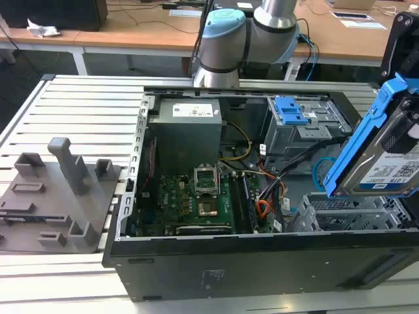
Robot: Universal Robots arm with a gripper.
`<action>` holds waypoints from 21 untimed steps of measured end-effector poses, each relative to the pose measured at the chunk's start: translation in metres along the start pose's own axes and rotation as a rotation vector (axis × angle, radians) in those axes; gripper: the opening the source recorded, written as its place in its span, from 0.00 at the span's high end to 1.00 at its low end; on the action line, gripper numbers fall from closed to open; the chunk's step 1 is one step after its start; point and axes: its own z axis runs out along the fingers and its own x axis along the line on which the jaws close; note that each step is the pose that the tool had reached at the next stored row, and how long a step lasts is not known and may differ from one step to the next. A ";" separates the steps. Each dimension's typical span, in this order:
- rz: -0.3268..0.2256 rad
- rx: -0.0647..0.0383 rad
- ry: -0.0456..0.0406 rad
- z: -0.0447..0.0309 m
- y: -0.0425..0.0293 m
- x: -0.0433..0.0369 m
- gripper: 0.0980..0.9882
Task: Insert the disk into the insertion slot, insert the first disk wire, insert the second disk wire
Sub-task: 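Insert the disk into the insertion slot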
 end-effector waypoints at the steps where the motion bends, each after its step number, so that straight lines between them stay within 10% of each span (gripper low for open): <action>1: 0.000 0.000 0.0000 0.0015 -0.0001 0.0000 0.70; 21: 0.000 0.000 0.0000 0.0228 -0.0009 -0.0001 0.70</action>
